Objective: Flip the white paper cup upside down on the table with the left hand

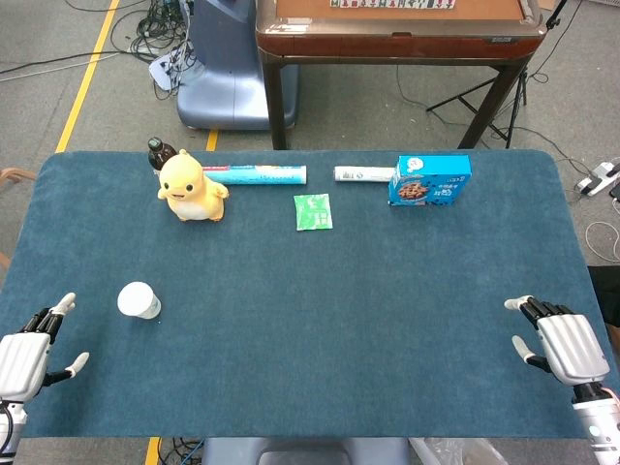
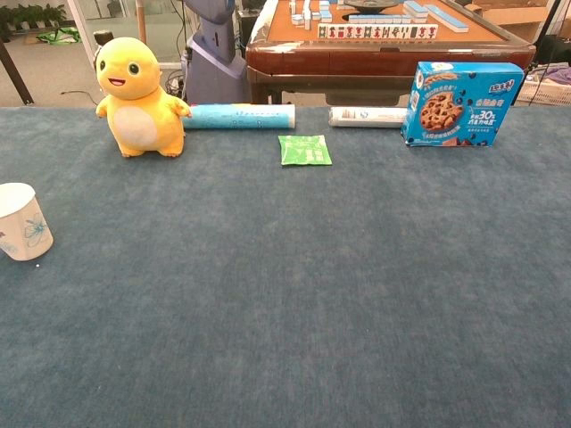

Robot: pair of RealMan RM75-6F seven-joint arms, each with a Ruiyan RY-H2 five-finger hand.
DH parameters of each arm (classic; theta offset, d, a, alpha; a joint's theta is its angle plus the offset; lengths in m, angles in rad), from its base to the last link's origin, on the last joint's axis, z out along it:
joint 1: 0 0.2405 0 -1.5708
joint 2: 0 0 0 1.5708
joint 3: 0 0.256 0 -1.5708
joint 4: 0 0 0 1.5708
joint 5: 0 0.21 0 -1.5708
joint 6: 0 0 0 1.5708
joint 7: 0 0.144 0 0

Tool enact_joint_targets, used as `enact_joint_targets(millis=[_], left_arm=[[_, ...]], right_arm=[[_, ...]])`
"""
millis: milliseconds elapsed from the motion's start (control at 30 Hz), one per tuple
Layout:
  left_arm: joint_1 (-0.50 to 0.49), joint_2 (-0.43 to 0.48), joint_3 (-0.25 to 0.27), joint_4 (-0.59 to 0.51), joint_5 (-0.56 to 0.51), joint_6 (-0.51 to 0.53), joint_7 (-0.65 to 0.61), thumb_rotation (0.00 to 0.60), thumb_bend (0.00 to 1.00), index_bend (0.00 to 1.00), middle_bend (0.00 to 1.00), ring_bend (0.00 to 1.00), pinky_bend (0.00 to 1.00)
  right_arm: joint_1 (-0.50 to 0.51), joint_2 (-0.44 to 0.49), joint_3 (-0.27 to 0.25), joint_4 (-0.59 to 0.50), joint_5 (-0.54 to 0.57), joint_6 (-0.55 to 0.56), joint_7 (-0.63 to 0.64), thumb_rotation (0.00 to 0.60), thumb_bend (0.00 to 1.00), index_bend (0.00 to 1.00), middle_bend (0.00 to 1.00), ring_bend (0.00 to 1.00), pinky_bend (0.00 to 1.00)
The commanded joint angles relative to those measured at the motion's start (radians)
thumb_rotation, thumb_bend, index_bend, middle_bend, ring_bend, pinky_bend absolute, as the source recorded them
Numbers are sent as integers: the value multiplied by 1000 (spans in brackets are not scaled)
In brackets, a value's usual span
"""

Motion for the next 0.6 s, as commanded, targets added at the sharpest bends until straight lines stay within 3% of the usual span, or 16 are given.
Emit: enact_joint_targets(millis=[33,433,600], left_arm=[[1,2,0,-1,1,2,-3,600,191,0,214,187,433],[-3,2,5,-8,17,3,-4,600,192,0,213,188,438],[-10,0,5,-22,36,9,1,600,191,0,156,254,614]], right_arm=[[1,0,-4,-2,-10,6,-13,600,349,320,307,368,465],[-16,-14,10,10,-27,74,11,600,326,320,312,367,465],[-21,-9,11,1,-33,90,7,600,325,320,317,367,465]])
